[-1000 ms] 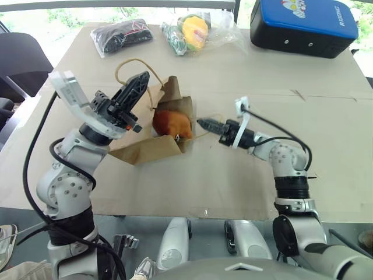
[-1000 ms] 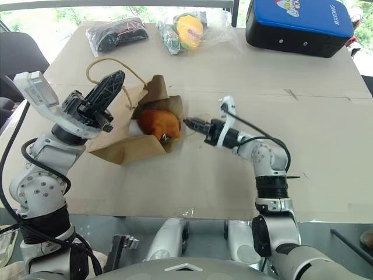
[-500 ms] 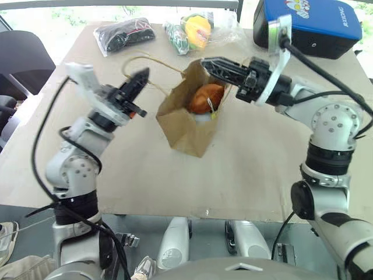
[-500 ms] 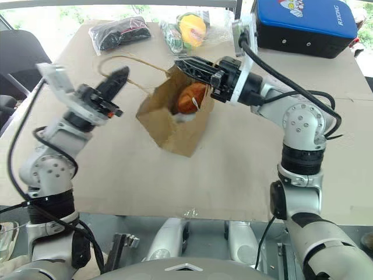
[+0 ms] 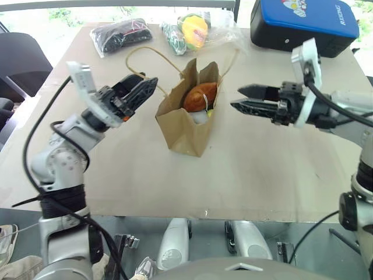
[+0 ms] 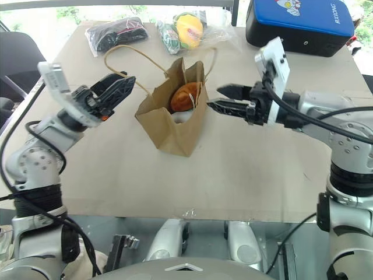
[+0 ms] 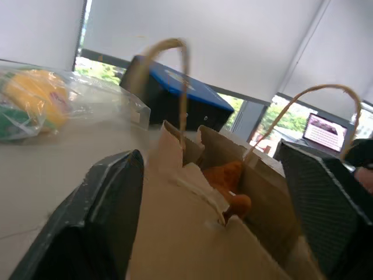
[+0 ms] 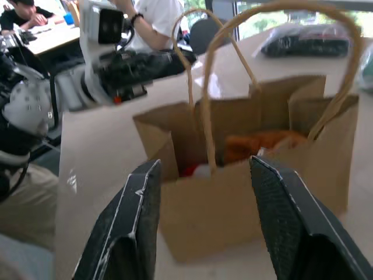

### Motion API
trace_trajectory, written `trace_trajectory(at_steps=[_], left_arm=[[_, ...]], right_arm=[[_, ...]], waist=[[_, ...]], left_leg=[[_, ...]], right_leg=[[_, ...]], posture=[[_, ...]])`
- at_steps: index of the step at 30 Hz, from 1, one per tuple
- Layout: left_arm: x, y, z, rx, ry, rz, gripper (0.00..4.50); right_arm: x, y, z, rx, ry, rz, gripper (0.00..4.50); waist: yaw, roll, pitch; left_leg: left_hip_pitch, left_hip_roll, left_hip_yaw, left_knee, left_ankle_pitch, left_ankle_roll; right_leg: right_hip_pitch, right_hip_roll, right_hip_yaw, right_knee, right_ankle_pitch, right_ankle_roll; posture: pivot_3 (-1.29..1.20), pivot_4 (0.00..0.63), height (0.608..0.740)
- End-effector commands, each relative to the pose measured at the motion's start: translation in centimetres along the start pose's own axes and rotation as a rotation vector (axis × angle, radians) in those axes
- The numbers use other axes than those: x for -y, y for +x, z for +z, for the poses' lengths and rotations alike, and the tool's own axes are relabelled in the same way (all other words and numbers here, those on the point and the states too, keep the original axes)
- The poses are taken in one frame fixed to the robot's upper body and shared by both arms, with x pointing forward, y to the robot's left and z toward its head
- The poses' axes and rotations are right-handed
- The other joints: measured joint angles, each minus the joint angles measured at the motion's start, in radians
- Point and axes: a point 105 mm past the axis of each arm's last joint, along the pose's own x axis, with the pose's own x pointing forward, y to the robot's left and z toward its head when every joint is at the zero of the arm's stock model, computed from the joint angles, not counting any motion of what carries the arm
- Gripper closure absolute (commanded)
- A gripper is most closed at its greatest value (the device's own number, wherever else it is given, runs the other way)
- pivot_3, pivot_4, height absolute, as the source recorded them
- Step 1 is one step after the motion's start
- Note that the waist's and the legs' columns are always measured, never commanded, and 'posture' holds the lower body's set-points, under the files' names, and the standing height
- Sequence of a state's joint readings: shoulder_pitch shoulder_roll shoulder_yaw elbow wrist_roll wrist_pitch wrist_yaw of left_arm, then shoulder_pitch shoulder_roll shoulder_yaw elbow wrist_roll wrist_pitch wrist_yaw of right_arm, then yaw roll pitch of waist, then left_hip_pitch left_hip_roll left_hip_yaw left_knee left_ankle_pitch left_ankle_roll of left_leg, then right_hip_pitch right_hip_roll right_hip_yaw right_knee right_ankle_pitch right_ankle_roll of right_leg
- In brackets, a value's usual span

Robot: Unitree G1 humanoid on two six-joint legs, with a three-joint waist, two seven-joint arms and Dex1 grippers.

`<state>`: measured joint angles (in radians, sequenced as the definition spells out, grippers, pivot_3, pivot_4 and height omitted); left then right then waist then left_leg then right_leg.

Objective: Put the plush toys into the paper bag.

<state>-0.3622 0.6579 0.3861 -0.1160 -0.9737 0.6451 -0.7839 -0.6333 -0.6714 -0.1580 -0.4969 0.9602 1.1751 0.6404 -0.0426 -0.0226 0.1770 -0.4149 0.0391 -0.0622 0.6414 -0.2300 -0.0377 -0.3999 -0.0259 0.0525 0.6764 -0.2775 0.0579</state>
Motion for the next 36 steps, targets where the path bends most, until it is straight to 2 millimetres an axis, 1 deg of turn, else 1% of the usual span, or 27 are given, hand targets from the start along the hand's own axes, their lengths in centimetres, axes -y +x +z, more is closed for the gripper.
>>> trace_trajectory(at_steps=[1, 3, 4, 6, 8, 11, 12, 15, 17, 20, 23, 26, 30, 33, 34, 35, 36], left_arm=[[0.6, -1.7, 1.0, 0.0, 0.023, -0.015, 0.47], [1.1, -2.8, -0.5, -0.075, 0.026, -0.021, 0.41], [1.5, -3.2, -1.4, -0.11, 0.02, -0.029, 0.41], [2.3, -3.5, -3.3, -0.175, 0.034, -0.04, 0.41], [3.0, -3.3, -4.4, -0.196, 0.056, -0.038, 0.41], [4.3, -2.1, -5.9, -0.201, 0.089, -0.014, 0.41], [4.4, -1.6, -6.2, -0.201, 0.125, 0.008, 0.41], [5.2, -0.5, -6.8, -0.181, 0.168, 0.024, 0.41], [5.4, 0.4, -7.3, -0.158, 0.183, 0.062, 0.41], [4.9, 1.6, -7.6, -0.121, 0.199, 0.15, 0.41], [4.8, 2.3, -8.0, -0.118, 0.224, 0.186, 0.41], [3.1, 3.2, -8.4, -0.099, 0.283, 0.341, 0.41], [2.1, 3.9, -8.5, -0.063, 0.285, 0.438, 0.41], [1.6, 4.4, -8.9, -0.055, 0.301, 0.465, 0.41], [1.6, 4.7, -9.0, -0.052, 0.3, 0.464, 0.8], [1.8, 5.0, -9.0, -0.047, 0.301, 0.447, 0.94], [1.9, 5.2, -9.0, -0.044, 0.309, 0.435, 1.23]], right_arm=[[-0.5, 0.9, -0.8, -0.006, -0.106, -0.013, 2.19], [0.5, 2.8, -1.9, 0.008, -0.129, -0.066, 2.7], [0.7, 3.8, -2.6, 0.014, -0.142, -0.068, 2.9], [0.7, 5.5, -3.6, 0.026, -0.156, -0.057, 3.87], [0.6, 7.0, -4.1, 0.055, -0.151, -0.039, 4.33], [0.0, 9.4, -5.0, 0.077, -0.152, 0.013, 4.33], [-0.2, 10.0, -5.2, 0.084, -0.146, 0.027, 4.33], [-0.4, 11.2, -5.4, 0.11, -0.124, 0.052, 4.33], [-0.3, 12.1, -6.0, 0.107, -0.12, 0.059, 4.33], [0.0, 13.2, -6.7, 0.105, -0.115, 0.058, 4.33], [0.1, 13.6, -6.8, 0.111, -0.115, 0.057, 4.33], [0.2, 13.9, -7.1, 0.115, -0.117, 0.05, 4.33], [0.2, 13.9, -7.3, 0.121, -0.119, 0.039, 4.33], [0.3, 13.8, -7.6, 0.122, -0.116, 0.024, 4.33], [0.2, 13.8, -7.6, 0.122, -0.118, 0.019, 4.5], [0.2, 13.7, -7.7, 0.123, -0.122, 0.017, 4.5], [0.1, 13.6, -7.7, 0.124, -0.124, 0.017, 4.5]], waist=[[-0.004, 0.0, 0.0], [-0.005, 0.001, 0.0], [-0.005, 0.0, 0.0], [-0.004, 0.0, 0.0], [0.002, 0.0, 0.0], [0.012, 0.0, 0.0], [0.013, 0.0, 0.0], [0.012, 0.0, 0.0], [0.011, 0.0, 0.0], [0.008, 0.0, 0.0], [0.007, 0.0, 0.0], [0.008, 0.0, 0.0], [0.006, -0.001, 0.0], [0.006, -0.001, -0.001], [0.006, -0.001, 0.0], [0.006, -0.001, 0.0], [0.006, -0.001, 0.0]], left_leg=[[0.001, 0.0, 0.001, -0.001, 0.0, 0.0], [0.002, 0.001, 0.001, -0.001, 0.0, 0.0], [0.001, 0.001, 0.001, -0.001, 0.0, 0.0], [0.002, 0.002, 0.001, -0.001, 0.0, 0.0], [0.0, 0.001, 0.002, -0.001, 0.0, 0.0], [0.0, 0.001, 0.002, 0.0, 0.0, 0.0], [0.0, 0.0, 0.002, 0.0, 0.0, 0.0], [0.0, 0.0, 0.002, 0.0, 0.0, 0.0], [0.001, 0.0, 0.001, 0.0, 0.0, 0.0], [0.001, 0.0, 0.001, 0.0, 0.0, 0.0], [0.001, 0.0, 0.0, 0.0, 0.0, 0.0], [0.001, 0.0, 0.0, 0.0, 0.0, 0.0], [0.001, -0.001, 0.0, 0.0, 0.0, 0.0], [0.001, 0.0, 0.0, 0.0, 0.0, 0.0], [0.001, 0.0, 0.0, 0.0, 0.0, 0.0], [0.001, -0.001, 0.0, 0.0, 0.0, 0.0], [0.001, -0.001, 0.0, 0.0, 0.0, 0.0]], right_leg=[[0.0, 0.0, 0.001, 0.0, 0.0, 0.0], [0.0, 0.001, 0.001, 0.001, 0.0, 0.0], [0.0, 0.002, 0.001, 0.001, 0.0, 0.0], [-0.001, 0.002, 0.002, 0.001, 0.0, 0.0], [-0.002, 0.001, 0.002, 0.001, 0.0, 0.0], [-0.001, 0.0, 0.002, 0.0, 0.0, 0.0], [-0.001, 0.0, 0.002, 0.0, 0.0, 0.0], [0.0, -0.001, 0.002, 0.0, 0.0, 0.0], [0.0, -0.001, 0.001, 0.001, 0.0, 0.0], [0.0, 0.0, 0.001, 0.001, 0.0, 0.0], [0.0, 0.0, 0.001, 0.002, 0.0, 0.0], [0.0, 0.0, 0.001, 0.002, 0.0, 0.0], [0.0, 0.0, 0.001, 0.002, 0.001, 0.0], [0.0, 0.0, 0.0, 0.002, 0.001, 0.0], [0.0, 0.0, 0.0, 0.002, 0.001, 0.0], [0.0, 0.0, 0.0, 0.002, 0.001, 0.0], [0.0, 0.0, 0.0, 0.002, 0.001, 0.0]], posture=[[0.0, 0.15, 0.74], [0.0, 0.15, 0.74], [0.0, 0.15, 0.74], [0.0, 0.15, 0.74], [0.0, 0.15, 0.74], [0.0, 0.15, 0.74], [0.0, 0.15, 0.74], [0.0, 0.15, 0.74], [0.0, 0.15, 0.74], [0.0, 0.15, 0.74], [0.0, 0.15, 0.74], [0.0, 0.15, 0.74], [0.0, 0.15, 0.74], [0.0, 0.15, 0.74], [0.0, 0.15, 0.74], [0.0, 0.15, 0.74], [0.0, 0.15, 0.74]])
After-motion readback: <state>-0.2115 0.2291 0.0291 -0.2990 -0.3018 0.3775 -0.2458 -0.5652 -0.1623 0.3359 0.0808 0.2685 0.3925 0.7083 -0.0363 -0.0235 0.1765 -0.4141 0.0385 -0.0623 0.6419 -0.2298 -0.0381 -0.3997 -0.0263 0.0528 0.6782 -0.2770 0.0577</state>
